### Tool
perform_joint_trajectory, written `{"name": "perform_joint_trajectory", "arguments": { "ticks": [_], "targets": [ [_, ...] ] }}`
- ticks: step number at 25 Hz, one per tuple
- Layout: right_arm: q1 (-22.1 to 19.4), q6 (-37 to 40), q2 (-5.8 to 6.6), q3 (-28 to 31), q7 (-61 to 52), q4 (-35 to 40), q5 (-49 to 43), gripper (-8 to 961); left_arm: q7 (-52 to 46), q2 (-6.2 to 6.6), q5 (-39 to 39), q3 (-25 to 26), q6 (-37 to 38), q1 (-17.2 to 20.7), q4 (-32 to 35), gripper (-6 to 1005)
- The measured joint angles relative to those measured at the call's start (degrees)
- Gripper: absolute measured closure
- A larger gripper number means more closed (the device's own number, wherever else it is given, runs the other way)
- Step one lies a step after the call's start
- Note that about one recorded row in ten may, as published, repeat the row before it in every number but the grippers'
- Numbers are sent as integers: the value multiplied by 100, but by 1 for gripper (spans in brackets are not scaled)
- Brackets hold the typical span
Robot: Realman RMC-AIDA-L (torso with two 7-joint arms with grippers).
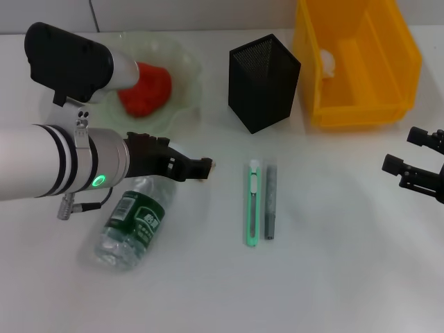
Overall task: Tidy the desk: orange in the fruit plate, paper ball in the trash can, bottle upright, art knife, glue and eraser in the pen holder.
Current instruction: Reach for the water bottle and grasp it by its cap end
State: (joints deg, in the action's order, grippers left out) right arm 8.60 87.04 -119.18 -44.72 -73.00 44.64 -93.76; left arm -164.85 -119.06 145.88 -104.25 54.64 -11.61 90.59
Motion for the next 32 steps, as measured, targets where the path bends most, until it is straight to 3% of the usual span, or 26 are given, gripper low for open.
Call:
{"name": "perform_joint_trajectory", "arguments": {
  "ticks": [8, 15, 22, 32],
  "targets": [
    [-10, 0, 0, -1, -5, 0, -21, 102, -3, -11, 149, -32, -303, -381, -703, 136],
    [-14, 2, 0, -1, -16, -22, -29, 102, -2, -12, 148, -74, -417, -417, -803, 136],
    [-14, 6, 0, -2, -19, -31, -36, 102, 2, -3, 263, -177, -378, -203, -436, 135],
    [22, 78, 0, -1, -27, -70, -38, 103, 20, 4, 403, -345, 10, -218, -227, 136]
  ]
}}
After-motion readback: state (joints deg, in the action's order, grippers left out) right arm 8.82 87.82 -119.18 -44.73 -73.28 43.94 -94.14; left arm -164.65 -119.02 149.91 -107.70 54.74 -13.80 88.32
